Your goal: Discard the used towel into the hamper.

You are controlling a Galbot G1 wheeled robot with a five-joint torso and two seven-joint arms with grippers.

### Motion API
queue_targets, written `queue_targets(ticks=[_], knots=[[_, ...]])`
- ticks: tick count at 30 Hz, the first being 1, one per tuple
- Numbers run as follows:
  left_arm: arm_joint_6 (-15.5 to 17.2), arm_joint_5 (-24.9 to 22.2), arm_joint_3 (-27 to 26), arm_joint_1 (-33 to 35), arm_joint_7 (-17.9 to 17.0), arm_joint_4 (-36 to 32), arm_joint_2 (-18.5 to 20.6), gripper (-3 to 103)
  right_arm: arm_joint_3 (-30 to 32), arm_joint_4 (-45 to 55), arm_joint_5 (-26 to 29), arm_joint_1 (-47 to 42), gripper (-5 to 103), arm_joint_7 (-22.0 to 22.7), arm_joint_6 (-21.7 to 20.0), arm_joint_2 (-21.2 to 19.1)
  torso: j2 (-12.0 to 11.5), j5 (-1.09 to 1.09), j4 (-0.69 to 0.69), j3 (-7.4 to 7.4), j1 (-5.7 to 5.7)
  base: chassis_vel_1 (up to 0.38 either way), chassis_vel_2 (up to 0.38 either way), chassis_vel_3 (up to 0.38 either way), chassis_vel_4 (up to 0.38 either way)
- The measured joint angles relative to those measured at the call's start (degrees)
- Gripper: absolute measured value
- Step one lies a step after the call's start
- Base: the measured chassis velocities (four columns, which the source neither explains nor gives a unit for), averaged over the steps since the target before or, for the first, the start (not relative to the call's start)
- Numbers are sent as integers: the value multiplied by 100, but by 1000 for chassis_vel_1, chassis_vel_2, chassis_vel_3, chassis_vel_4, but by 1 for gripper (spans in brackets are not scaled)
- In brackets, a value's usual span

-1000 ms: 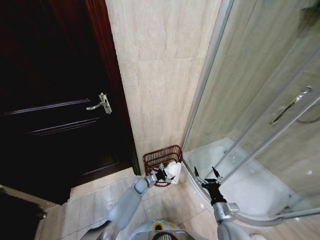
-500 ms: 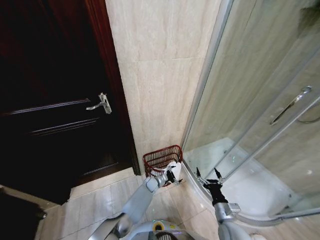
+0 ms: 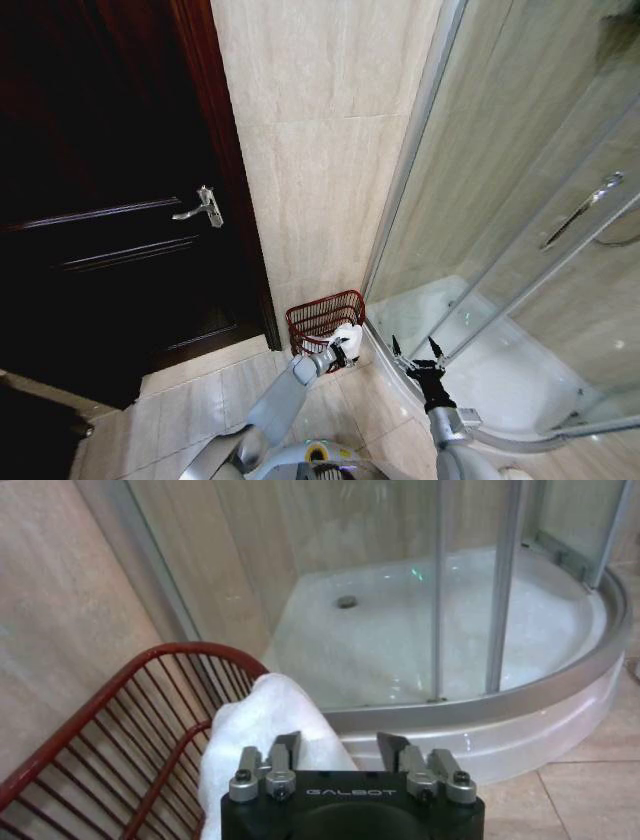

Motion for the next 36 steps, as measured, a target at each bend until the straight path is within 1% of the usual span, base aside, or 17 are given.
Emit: queue_targets(ticks=[1, 2, 4, 5, 8, 9, 12, 13, 15, 16, 18, 24, 25, 27, 29, 32, 36], knots=[[-19, -25, 0, -2, -64, 6, 0, 55, -14, -1, -18, -6, 100, -10, 16, 0, 0, 0, 0, 0, 0, 0, 0, 0, 0], [-38, -49, -1, -4, -135, 6, 0, 45, -30, -7, -34, -12, 100, -17, 27, 0, 0, 0, 0, 0, 0, 0, 0, 0, 0], [-61, -98, -4, -3, -203, -17, 0, 45, -50, -19, -57, -16, 100, -22, 39, 0, 0, 0, 0, 0, 0, 0, 0, 0, 0], [-68, -137, -4, 2, -238, -66, 0, 34, -60, -24, -73, -17, 100, -29, 46, 0, 0, 0, 0, 0, 0, 0, 0, 0, 0], [-71, -232, -20, 18, -282, -189, 14, 29, -80, -27, -104, -13, 100, -39, 51, 0, 0, -1, 0, 0, 0, 0, 0, 0, 0], [-70, -286, -34, 26, -309, -249, 28, 18, -87, -27, -122, -7, 100, -41, 51, 0, 0, 0, 0, 0, 0, 0, 0, 0, 0], [-30, -412, -52, 40, -344, -378, 73, 18, -95, -13, -144, 5, 100, -42, 51, 0, 0, 0, 0, 0, 0, 0, 0, 0, 0], [-13, -462, -66, 37, -381, -424, 95, 7, -99, -3, -149, 9, 100, -43, 50, 0, 0, 0, 0, 0, 0, 0, 0, 0, 0], [-9, -483, -88, 27, -407, -444, 104, 7, -102, 2, -153, 10, 100, -43, 49, 0, 0, 0, 0, 0, 0, 0, 0, 0, 0], [-7, -496, -111, 12, -416, -464, 112, 1, -103, 7, -156, 13, 100, -43, 49, 0, 0, -1, 0, 0, 0, 0, 0, 0, 0], [-1, -507, -128, 5, -268, -557, 167, 0, -109, 11, -170, 10, 100, -45, 46, 0, 0, 0, 0, 0, 0, 0, 0, 0, 0], [-9, -322, -60, 108, -82, -545, 206, 0, -128, 12, -186, 8, 100, -47, 46, 0, 0, 0, 1, 0, 0, 0, 0, 0, 0], [-20, -268, -44, 115, -136, -466, 170, 11, -128, 13, -186, 8, 100, -47, 45, 0, 0, 0, 0, 0, 0, 0, 0, 0, 0], [-23, -200, -29, 111, -223, -386, 136, 16, -121, 13, -186, 8, 100, -47, 43, 0, 0, 0, 0, 0, 0, 0, 0, 0, 0], [-23, -131, -15, 97, -296, -321, 111, 16, -115, 11, -184, 8, 100, -47, 42, 0, 0, 0, 0, 0, 0, 0, 0, 0, 0], [71, 206, 23, 16, -622, -138, 14, 32, -105, -35, -178, 14, 100, -46, 43, 0, 0, 0, -1, 0, 0, 0, 0, 0, 0], [199, 316, 76, -46, -754, -13, 3, 49, -98, -90, -173, 37, 100, -45, 44, 0, 0, 0, 0, 0, 0, 0, 0, 0, 0]])
